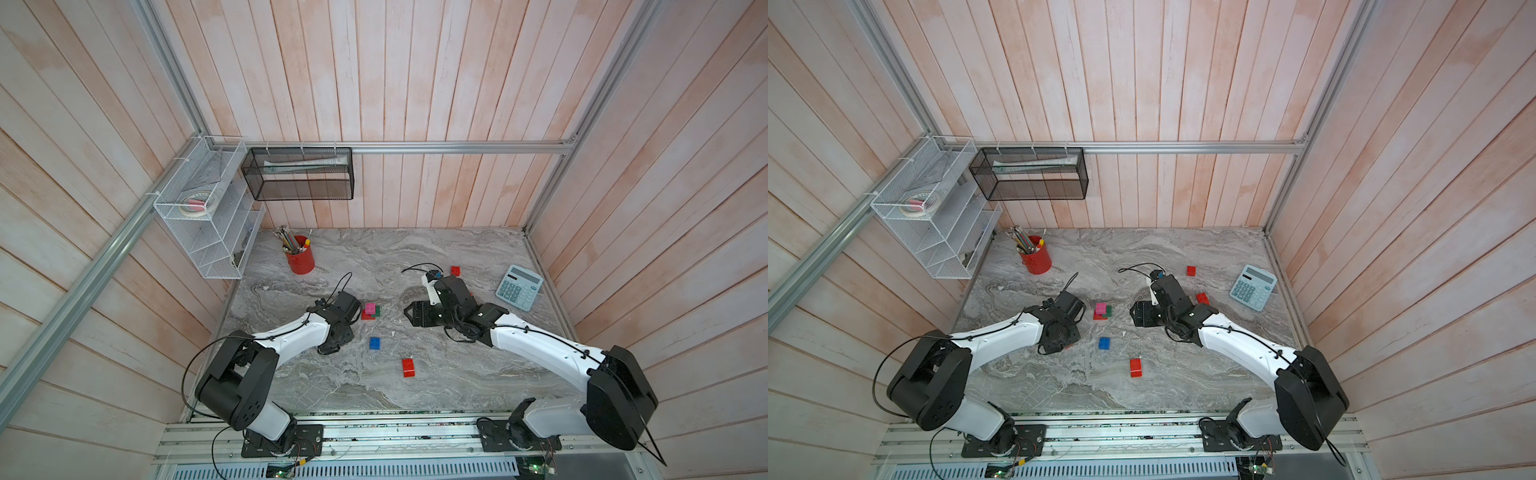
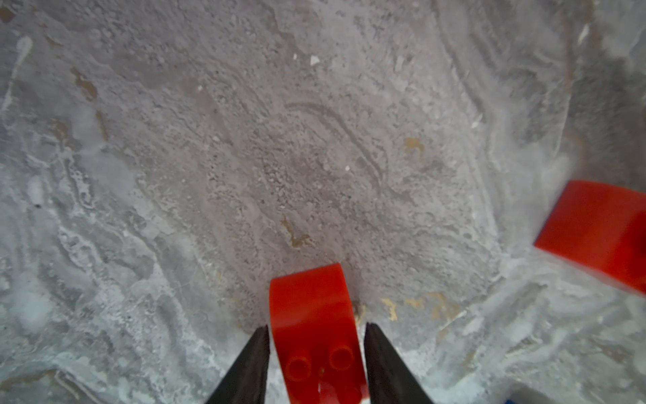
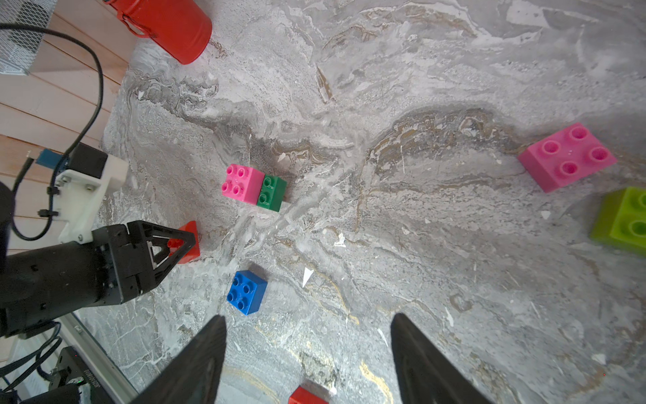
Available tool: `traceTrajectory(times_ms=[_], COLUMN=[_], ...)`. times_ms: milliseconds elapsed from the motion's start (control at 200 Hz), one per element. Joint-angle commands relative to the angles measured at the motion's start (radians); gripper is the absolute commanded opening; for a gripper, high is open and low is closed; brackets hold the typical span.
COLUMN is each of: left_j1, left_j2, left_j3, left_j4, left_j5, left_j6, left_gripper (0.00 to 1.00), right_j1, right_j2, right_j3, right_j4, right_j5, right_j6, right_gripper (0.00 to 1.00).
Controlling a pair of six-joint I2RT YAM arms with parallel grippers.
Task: Assemble the letter s with lego
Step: Pick up the lego brick from the center of the board, then assemble the lego brick with the lego brick.
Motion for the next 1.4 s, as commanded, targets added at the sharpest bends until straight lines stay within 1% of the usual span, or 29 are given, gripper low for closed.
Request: traceTrajectory(times_ms=[0, 40, 105, 185, 245, 420, 525, 610, 730, 760, 830, 900, 925, 985, 1130, 1175, 1255, 1315, 1395], left_j1=[-0.002, -0.003, -0.003, -0.003, -0.003, -0.003, -0.003, -0.002, -0.004, 0.000, 0.001, -0.004, -0.005, -0.010, -0.017, -0.018, -0.021, -0.023, -0.026], left_j2=[0.019, 0.019, 0.019, 0.016, 0.012, -0.030, -0.084, -0.131, -0.165, -0.170, -0.179, -0.176, -0.171, -0.160, -0.174, -0.177, -0.178, -0.179, -0.175], left_j3=[0.022, 0.021, 0.018, 0.022, 0.027, 0.044, 0.045, 0.045, 0.059, 0.066, 0.082, 0.100, 0.111, 0.125, 0.120, 0.123, 0.124, 0.119, 0.105], left_j4=[0.009, 0.010, 0.012, 0.008, 0.001, -0.025, -0.015, -0.005, -0.033, -0.040, -0.028, -0.033, -0.041, -0.059, -0.066, -0.068, -0.050, -0.048, -0.014], left_j5=[-0.019, -0.018, -0.016, -0.015, -0.016, 0.000, 0.066, 0.164, 0.258, 0.276, 0.367, 0.382, 0.401, 0.436, 0.512, 0.541, 0.565, 0.607, 0.599], left_j6=[0.020, 0.025, 0.033, 0.052, 0.073, 0.200, 0.359, 0.507, 0.697, 0.716, 0.803, 0.857, 0.904, 0.971, 1.184, 1.250, 1.348, 1.454, 1.525], left_gripper=[0.42, 0.39, 0.39, 0.33, 0.32, 0.30, 0.30, 0.30, 0.29, 0.28, 0.28, 0.27, 0.27, 0.27, 0.27, 0.28, 0.28, 0.28, 0.26], right_j1=[-0.009, -0.011, -0.015, -0.018, -0.021, -0.031, -0.040, -0.050, -0.064, -0.068, -0.077, -0.085, -0.087, -0.092, -0.107, -0.111, -0.123, -0.130, -0.140], right_j2=[-0.013, -0.015, -0.017, -0.019, -0.021, -0.036, -0.049, -0.060, -0.078, -0.083, -0.095, -0.107, -0.111, -0.121, -0.143, -0.149, -0.158, -0.167, -0.179], right_j3=[-0.012, -0.013, -0.016, -0.018, -0.020, -0.034, -0.050, -0.067, -0.087, -0.092, -0.103, -0.110, -0.112, -0.119, -0.135, -0.139, -0.149, -0.156, -0.169], right_j4=[0.012, 0.014, 0.015, 0.016, 0.015, 0.017, 0.019, 0.024, 0.030, 0.033, 0.035, 0.032, 0.031, 0.031, 0.023, 0.021, 0.018, 0.014, 0.013], right_j5=[-0.015, -0.017, -0.020, -0.023, -0.024, -0.029, -0.035, -0.038, -0.045, -0.047, -0.049, -0.049, -0.049, -0.052, -0.050, -0.050, -0.049, -0.044, -0.038], right_j6=[-0.007, -0.006, -0.004, -0.004, -0.004, -0.002, -0.006, -0.013, -0.023, -0.026, -0.036, -0.041, -0.043, -0.046, -0.060, -0.065, -0.071, -0.076, -0.078], right_gripper=[0.76, 0.76, 0.75, 0.76, 0.76, 0.76, 0.76, 0.76, 0.76, 0.76, 0.76, 0.76, 0.76, 0.76, 0.76, 0.76, 0.76, 0.76, 0.76])
